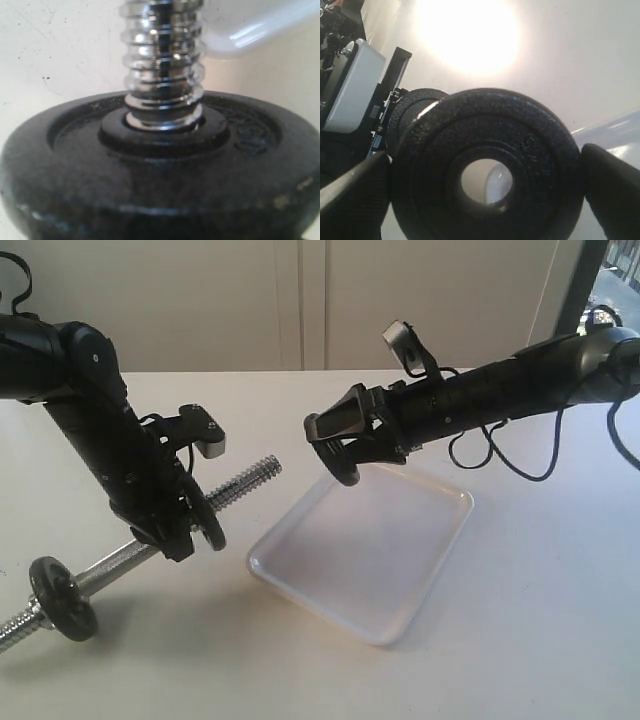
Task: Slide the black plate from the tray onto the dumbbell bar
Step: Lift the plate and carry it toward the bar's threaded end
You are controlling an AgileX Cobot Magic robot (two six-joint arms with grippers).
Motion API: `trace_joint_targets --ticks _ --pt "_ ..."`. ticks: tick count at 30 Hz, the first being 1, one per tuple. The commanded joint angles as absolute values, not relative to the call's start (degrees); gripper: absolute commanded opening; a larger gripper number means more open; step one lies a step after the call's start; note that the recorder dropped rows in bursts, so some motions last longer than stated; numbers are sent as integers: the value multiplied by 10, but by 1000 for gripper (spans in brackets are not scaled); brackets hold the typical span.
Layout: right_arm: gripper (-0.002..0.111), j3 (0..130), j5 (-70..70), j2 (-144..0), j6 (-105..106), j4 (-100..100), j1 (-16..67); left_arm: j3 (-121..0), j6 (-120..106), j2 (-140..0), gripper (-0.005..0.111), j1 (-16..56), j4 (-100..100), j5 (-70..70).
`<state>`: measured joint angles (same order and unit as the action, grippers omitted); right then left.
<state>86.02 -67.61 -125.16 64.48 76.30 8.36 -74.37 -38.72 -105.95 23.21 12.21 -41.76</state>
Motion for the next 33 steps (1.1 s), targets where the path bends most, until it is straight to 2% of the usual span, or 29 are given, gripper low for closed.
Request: trace_joint_targets --ticks 1,33 --pt "0 868 -700 -1243 635 811 105 -754 -400 -1034 0 234 167 -422" --pt "0 879 -700 -1266 588 820 131 -754 -439 -1034 0 234 196 -444"
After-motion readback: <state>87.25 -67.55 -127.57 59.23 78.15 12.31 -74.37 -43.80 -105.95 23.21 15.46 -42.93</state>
